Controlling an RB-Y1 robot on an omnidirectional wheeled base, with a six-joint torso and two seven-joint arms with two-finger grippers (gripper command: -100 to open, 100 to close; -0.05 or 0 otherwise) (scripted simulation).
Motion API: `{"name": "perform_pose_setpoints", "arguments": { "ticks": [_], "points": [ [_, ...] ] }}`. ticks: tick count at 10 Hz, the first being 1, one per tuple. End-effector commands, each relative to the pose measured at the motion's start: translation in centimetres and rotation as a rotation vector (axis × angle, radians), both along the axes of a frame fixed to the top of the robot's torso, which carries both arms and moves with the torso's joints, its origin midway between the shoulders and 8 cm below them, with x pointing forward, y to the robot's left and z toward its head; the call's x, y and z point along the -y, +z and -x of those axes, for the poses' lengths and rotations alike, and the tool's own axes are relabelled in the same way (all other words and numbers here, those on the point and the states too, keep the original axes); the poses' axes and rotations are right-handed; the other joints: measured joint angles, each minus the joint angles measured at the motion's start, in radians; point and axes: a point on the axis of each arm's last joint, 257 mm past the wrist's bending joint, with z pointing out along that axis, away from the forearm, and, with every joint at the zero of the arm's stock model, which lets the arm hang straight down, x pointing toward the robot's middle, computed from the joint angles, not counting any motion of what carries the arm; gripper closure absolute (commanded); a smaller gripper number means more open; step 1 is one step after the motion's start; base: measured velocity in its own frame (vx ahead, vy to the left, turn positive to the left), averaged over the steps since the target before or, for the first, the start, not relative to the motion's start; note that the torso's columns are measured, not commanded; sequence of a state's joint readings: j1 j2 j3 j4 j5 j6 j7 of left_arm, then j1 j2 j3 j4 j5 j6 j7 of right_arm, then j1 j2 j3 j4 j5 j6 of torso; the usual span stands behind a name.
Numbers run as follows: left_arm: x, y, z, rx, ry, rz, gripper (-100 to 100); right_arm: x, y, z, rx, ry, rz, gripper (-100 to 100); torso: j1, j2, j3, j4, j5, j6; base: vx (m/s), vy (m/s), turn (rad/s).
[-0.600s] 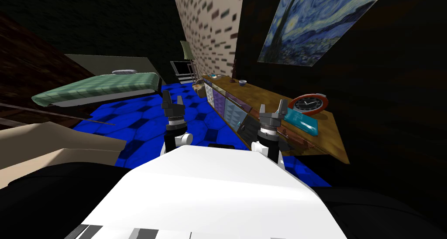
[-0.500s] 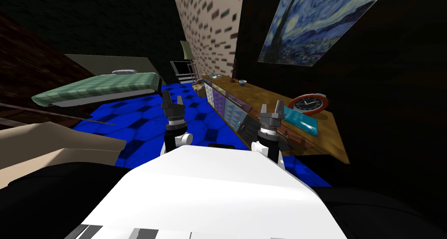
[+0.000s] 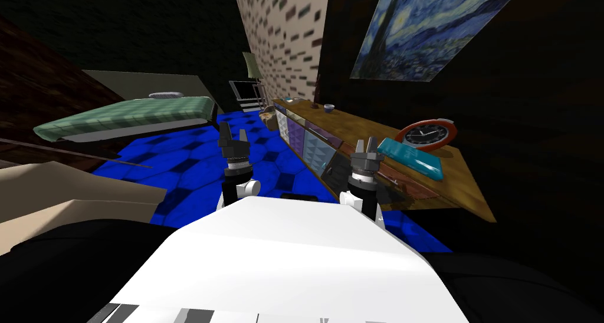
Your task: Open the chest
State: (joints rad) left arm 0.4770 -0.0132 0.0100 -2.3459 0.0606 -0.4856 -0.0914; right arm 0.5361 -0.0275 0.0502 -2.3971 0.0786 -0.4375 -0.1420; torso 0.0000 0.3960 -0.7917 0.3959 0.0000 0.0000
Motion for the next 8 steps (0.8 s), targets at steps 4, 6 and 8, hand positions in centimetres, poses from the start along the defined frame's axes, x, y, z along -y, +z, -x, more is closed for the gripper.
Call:
{"name": "perform_pose_setpoints", "arguments": {
  "ticks": [4,6,8],
  "points": [
    [0.0,0.0,0.0,0.0,0.0,0.0,0,-0.4,-0.2,-0.1,-0.007,0.002,0.046,-100,0.0,0.295,-0.59,0.295,0.0,0.0,0.004,0.003,-0.002],
    [0.0,0.0,0.0,-0.001,0.0,0.0,0,-1.0,-0.7,-0.4,-0.017,-0.005,0.128,-100,0.001,0.338,-0.679,0.338,0.0,0.0,0.024,0.025,-0.018],
    [0.0,0.0,0.0,-0.001,0.0,0.0,0,-1.6,-1.4,-0.9,-0.028,-0.023,0.232,-100,0.001,0.34,-0.685,0.341,0.0,0.0,0.05,0.047,-0.027]
  ]
}}
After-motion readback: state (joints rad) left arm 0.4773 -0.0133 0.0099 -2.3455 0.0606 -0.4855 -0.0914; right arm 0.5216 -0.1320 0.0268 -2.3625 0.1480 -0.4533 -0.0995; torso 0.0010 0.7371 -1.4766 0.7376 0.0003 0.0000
